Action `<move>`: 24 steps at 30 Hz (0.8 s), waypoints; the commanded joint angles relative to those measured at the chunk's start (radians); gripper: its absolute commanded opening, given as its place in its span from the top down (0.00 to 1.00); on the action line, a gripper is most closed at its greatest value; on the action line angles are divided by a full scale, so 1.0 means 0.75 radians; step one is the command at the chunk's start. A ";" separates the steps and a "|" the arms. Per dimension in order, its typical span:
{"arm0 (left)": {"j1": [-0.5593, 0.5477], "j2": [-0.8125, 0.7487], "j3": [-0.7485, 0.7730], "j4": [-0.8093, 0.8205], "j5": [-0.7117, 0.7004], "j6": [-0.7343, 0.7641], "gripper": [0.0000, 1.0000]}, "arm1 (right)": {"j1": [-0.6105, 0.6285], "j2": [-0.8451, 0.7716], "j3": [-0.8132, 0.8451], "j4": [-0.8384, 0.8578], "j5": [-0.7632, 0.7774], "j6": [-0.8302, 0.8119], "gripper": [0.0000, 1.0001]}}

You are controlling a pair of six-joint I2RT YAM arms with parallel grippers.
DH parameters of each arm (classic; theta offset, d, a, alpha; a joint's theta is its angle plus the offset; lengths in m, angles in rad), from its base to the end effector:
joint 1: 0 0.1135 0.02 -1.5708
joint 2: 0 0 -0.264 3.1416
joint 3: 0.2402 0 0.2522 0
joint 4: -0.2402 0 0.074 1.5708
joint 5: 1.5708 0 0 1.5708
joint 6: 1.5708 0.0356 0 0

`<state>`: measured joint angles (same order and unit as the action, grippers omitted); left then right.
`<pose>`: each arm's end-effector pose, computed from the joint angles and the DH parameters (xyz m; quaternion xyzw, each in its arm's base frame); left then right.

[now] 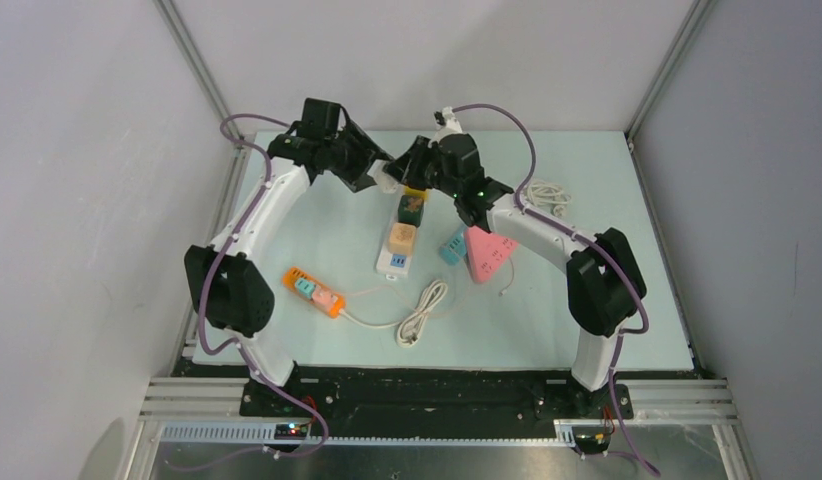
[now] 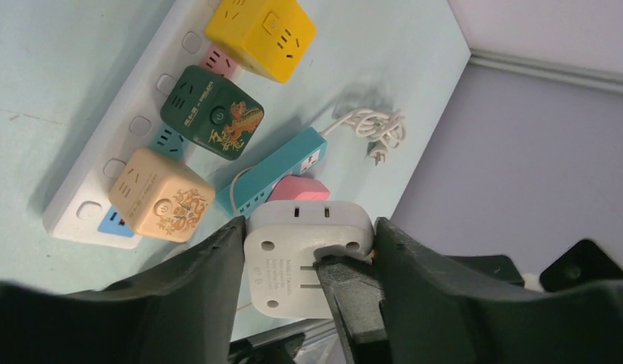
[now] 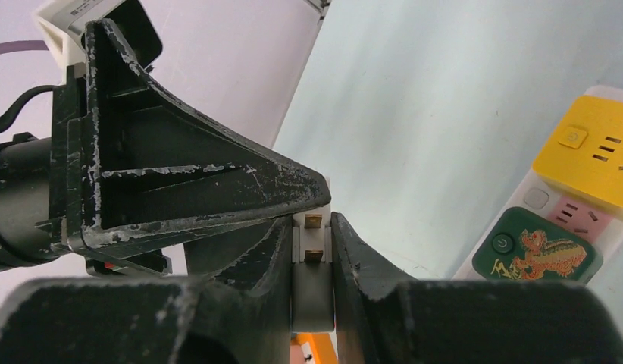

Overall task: Insert the plug
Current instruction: Pick up the plug from the center of the board.

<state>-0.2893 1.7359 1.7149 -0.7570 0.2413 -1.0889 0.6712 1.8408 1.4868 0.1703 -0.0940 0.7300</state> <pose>0.3684 -0.1185 0.3526 -0.3136 0.8616 -0.3294 0.2252 0.3492 0.2816 0.3193 -0.0074 0.7687 0.4393 0.4649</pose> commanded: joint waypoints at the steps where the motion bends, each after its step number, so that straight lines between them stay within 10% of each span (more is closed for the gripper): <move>1: 0.003 -0.068 0.014 0.056 0.077 0.034 0.24 | -0.038 -0.043 -0.012 0.052 -0.127 -0.020 1.00; 2: 0.002 -0.072 0.016 0.057 0.075 0.063 0.06 | -0.042 -0.056 -0.015 0.052 -0.148 -0.019 1.00; 4: 0.001 -0.080 0.021 0.058 0.067 0.117 0.01 | -0.058 -0.077 -0.015 0.046 -0.192 -0.015 1.00; 13: 0.027 -0.209 -0.049 0.084 0.043 0.669 0.00 | -0.214 -0.157 0.107 -0.284 -0.791 -0.044 1.00; 17: 0.054 -0.283 -0.175 0.250 0.344 0.881 0.00 | -0.275 -0.189 0.090 -0.344 -1.153 -0.043 1.00; 24: 0.049 -0.249 -0.452 1.261 1.155 0.280 0.00 | -0.371 -0.267 -0.057 -0.076 -1.514 0.133 1.00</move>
<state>-0.2417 1.5475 1.4631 -0.2970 0.7246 -0.6636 0.4255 1.7096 1.4803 -0.0223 -0.9905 0.7433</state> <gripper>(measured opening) 0.995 0.237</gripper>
